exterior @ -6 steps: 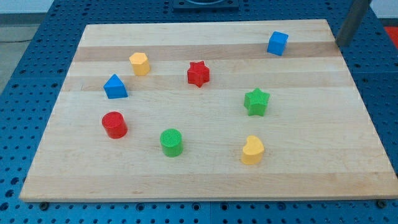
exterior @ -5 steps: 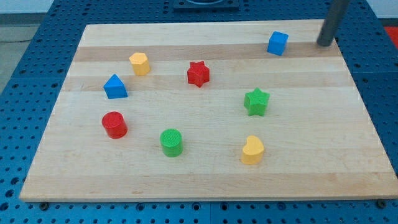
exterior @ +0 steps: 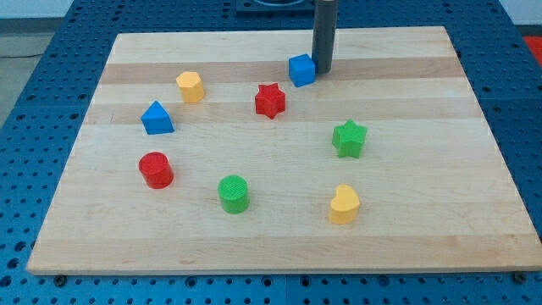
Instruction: Push the blue triangle into the yellow hexagon
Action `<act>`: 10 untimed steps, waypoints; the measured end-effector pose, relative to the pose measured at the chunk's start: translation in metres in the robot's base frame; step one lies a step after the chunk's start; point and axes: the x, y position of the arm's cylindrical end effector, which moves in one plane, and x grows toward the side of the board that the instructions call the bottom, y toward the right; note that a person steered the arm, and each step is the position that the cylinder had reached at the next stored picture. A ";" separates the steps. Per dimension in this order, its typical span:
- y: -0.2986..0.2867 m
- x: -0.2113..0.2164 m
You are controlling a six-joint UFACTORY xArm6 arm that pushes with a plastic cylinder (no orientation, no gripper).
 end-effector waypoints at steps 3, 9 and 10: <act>-0.059 0.116; -0.218 0.119; -0.189 0.100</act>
